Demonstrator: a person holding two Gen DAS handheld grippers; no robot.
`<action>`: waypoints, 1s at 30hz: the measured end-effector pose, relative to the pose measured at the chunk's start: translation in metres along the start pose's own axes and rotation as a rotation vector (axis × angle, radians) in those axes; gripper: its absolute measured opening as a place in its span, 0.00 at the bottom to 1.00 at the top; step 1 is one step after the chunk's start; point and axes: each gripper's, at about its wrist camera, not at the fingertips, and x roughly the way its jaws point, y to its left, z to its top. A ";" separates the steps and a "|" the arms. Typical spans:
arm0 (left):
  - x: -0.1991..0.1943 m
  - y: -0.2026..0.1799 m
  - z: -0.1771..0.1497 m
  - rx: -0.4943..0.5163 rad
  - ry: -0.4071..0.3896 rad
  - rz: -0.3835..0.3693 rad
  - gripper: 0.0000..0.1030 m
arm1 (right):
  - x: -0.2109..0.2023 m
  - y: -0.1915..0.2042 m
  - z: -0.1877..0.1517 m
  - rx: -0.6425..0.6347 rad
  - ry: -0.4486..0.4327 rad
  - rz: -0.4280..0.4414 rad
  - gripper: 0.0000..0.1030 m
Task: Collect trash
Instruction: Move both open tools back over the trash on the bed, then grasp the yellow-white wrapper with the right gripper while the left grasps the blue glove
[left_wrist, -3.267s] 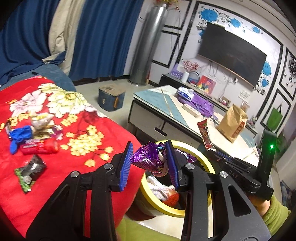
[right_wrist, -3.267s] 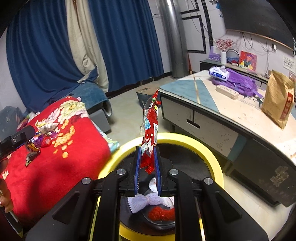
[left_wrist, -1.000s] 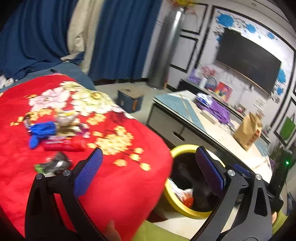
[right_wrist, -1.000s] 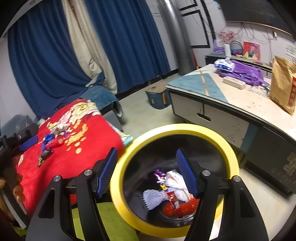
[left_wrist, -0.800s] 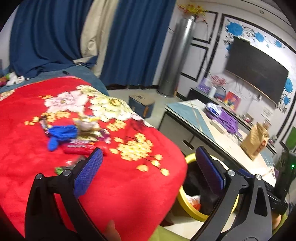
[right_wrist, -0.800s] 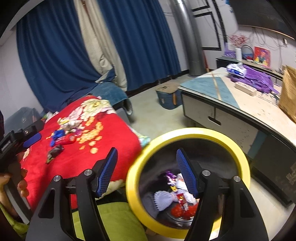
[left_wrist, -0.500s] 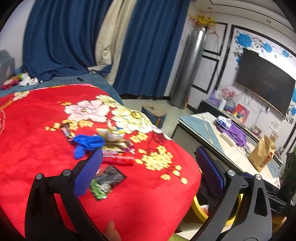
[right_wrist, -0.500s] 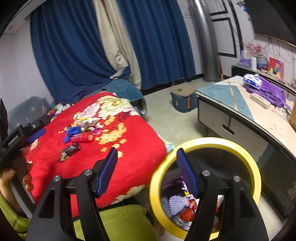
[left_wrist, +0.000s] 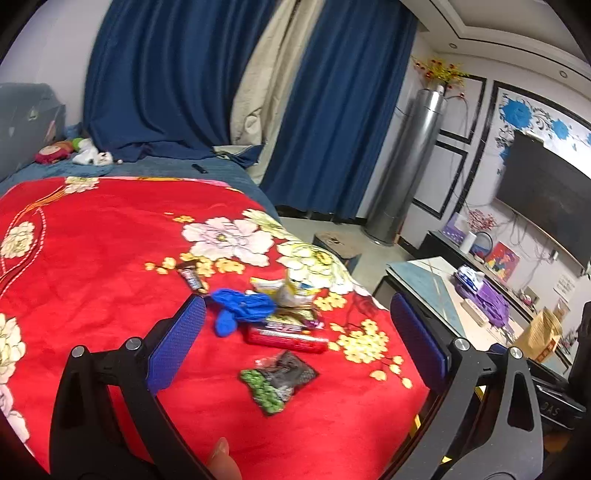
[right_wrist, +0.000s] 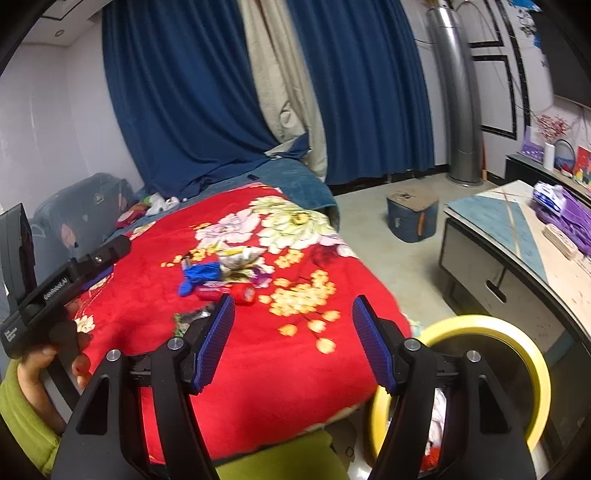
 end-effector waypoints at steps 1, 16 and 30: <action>0.001 0.003 0.000 -0.003 0.001 0.006 0.89 | 0.005 0.006 0.003 -0.009 0.003 0.007 0.62; 0.025 0.070 -0.007 -0.127 0.095 0.086 0.89 | 0.067 0.052 0.025 -0.057 0.073 0.082 0.62; 0.065 0.098 -0.024 -0.248 0.242 -0.045 0.39 | 0.146 0.070 0.036 -0.069 0.176 0.091 0.62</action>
